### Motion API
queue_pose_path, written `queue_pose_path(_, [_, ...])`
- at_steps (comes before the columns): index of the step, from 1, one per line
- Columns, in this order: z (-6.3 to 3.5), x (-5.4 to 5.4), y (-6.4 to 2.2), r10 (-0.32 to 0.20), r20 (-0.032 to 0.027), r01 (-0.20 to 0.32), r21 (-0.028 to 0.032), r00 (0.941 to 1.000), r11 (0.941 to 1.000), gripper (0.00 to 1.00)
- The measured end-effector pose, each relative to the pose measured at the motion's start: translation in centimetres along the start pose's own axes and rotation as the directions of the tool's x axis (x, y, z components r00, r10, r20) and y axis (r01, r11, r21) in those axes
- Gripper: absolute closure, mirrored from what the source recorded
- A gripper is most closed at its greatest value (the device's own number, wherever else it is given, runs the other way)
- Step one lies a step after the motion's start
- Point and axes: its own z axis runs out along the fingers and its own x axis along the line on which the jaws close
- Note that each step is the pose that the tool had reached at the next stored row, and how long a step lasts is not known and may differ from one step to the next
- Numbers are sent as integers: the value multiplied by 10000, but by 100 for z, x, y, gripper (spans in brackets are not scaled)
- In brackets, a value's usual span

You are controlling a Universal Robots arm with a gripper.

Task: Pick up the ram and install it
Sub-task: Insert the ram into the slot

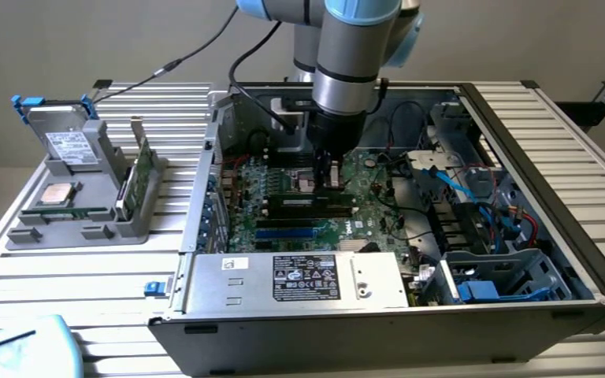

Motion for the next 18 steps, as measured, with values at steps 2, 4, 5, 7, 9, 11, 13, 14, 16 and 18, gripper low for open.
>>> queue_pose_path(2, [3,0,3,-7,-3,7,-17,10000,10000,86])
queue_pose_path(4, [7,-2,5,-28,-3,28,-32,10000,10000,86])
queue_pose_path(5, [9,-2,7,-38,-5,38,-38,10000,10000,86])
queue_pose_path(7, [12,-2,11,-62,-7,62,-52,10000,10000,86])
queue_pose_path(9, [15,-3,13,-87,-7,87,-71,10000,9999,86])
queue_pose_path(11, [15,-2,13,-119,-10,119,-99,9999,9999,86])
queue_pose_path(13, [17,0,12,-163,-9,163,-138,9999,9998,86])
queue_pose_path(14, [17,1,12,-185,-11,185,-160,9998,9997,86])
queue_pose_path(16, [16,6,3,-231,-15,230,-194,9997,9995,86])
queue_pose_path(18, [13,9,-17,-278,-20,277,-200,9996,9994,86])
